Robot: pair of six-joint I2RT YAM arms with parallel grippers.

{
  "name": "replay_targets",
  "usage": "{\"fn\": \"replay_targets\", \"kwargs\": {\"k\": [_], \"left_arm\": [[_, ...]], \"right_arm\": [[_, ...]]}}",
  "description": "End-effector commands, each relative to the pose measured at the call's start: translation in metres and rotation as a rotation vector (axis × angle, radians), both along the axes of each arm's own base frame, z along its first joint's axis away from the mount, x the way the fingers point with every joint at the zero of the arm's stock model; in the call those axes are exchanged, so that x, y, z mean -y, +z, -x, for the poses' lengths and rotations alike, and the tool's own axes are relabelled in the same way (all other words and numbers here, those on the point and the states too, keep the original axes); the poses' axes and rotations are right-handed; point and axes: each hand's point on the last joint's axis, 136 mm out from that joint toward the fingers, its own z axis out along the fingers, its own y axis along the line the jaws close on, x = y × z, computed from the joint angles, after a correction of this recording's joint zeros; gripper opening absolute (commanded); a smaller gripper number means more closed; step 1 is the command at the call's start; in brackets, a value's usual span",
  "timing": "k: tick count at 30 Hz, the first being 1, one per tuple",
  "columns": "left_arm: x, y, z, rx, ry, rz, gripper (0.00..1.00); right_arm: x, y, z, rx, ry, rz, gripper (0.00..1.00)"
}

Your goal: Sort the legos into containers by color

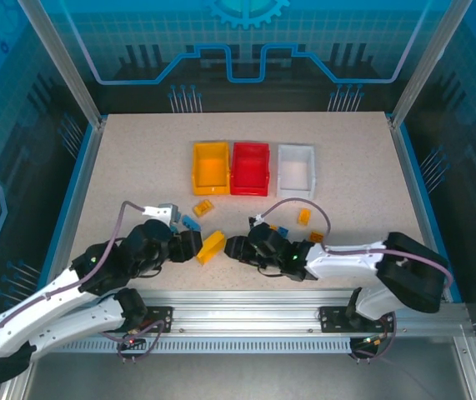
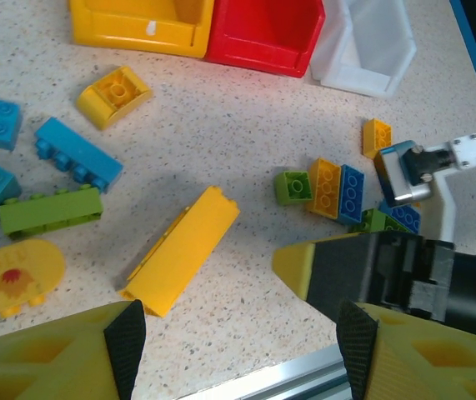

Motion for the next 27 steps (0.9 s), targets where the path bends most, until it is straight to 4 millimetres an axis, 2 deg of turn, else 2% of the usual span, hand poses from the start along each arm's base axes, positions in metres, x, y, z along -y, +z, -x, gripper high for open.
{"fn": "replay_targets", "kwargs": {"k": [1,4,10,14,20,27], "left_arm": [[-0.011,-0.011,0.006,-0.019,0.022,-0.027,0.66],[-0.011,-0.011,0.007,-0.009,0.011,-0.022,0.67],[-0.014,-0.010,0.010,-0.002,0.003,-0.016,0.67],[-0.014,-0.011,0.011,-0.003,0.001,-0.014,0.67],[-0.012,-0.009,0.010,0.003,-0.003,-0.009,0.67],[-0.012,-0.005,0.009,0.012,-0.004,-0.001,0.66]], "right_arm": [[-0.035,0.020,-0.016,-0.006,-0.062,-0.204,0.45],[-0.050,0.007,-0.017,-0.046,-0.048,-0.221,0.45],[-0.066,0.005,-0.022,-0.047,-0.037,-0.274,0.43],[-0.069,0.004,-0.018,-0.051,-0.025,-0.277,0.40],[-0.068,0.014,-0.015,-0.037,-0.024,-0.281,0.41],[-0.078,-0.003,-0.016,-0.107,-0.040,-0.304,0.41]]}}
